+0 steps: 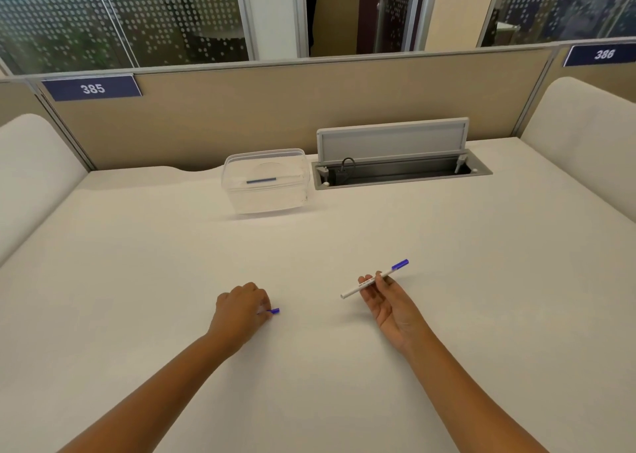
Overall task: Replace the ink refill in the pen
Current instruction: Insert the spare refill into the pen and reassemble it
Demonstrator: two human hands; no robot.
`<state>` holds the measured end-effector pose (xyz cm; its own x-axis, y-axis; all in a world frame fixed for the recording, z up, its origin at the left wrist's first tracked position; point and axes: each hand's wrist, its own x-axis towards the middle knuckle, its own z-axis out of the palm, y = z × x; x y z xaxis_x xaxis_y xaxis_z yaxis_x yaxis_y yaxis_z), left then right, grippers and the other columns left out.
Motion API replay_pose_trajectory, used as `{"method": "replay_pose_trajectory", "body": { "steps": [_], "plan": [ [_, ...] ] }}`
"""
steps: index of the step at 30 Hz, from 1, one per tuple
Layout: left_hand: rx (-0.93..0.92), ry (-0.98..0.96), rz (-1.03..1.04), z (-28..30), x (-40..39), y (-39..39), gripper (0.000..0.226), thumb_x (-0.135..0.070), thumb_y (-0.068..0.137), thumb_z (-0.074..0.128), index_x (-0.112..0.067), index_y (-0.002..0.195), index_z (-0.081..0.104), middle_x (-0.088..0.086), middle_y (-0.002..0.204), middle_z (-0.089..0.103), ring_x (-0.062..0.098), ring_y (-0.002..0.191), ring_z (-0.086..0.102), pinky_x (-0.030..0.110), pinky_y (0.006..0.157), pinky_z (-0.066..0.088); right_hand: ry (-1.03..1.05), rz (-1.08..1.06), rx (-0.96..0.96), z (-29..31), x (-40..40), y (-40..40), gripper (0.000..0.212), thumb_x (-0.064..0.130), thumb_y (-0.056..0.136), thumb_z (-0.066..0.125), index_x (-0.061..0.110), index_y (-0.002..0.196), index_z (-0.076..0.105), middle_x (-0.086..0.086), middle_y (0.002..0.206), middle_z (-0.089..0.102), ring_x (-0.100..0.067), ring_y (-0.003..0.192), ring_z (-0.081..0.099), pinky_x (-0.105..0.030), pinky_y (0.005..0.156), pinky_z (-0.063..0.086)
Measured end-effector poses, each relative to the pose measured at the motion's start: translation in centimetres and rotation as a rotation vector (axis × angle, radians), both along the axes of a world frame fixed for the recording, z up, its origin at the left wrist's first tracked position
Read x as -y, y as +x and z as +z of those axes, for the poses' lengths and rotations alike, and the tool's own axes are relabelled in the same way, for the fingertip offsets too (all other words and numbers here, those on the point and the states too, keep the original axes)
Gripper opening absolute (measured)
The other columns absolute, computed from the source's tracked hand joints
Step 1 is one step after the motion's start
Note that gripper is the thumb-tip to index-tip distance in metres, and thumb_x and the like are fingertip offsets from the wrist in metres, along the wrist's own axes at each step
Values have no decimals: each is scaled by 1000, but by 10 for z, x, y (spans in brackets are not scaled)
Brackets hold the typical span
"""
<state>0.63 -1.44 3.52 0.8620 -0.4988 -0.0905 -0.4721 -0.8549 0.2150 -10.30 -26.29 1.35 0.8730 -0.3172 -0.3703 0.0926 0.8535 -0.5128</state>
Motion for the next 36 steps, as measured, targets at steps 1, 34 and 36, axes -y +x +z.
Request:
{"method": "replay_pose_trajectory", "body": {
  "steps": [1,34,36],
  "plan": [
    [-36,-60,-3,1,1,-1,7,-32,87,57,-26,89,60,-5,98,60,15,90,55,25,75,37,-2,0,3,0,-1,0,9,7,92,51,7,88,59,-6,76,73,-18,79,73,-25,64,59],
    [-377,-784,88,-25,35,-57,24,-9,83,64,-30,94,68,-7,95,68,2,90,61,2,73,42,-369,23,-73,2,-29,7,4,6,92,53,6,95,52,-13,90,67,-16,80,73,-22,66,58],
    [-374,-786,82,-25,34,-57,25,-9,83,63,-30,95,68,-8,94,67,1,89,61,2,73,42,-390,30,-57,1,-29,6,3,6,92,53,7,94,51,-12,89,67,-17,82,73,-22,66,57]
  ]
}}
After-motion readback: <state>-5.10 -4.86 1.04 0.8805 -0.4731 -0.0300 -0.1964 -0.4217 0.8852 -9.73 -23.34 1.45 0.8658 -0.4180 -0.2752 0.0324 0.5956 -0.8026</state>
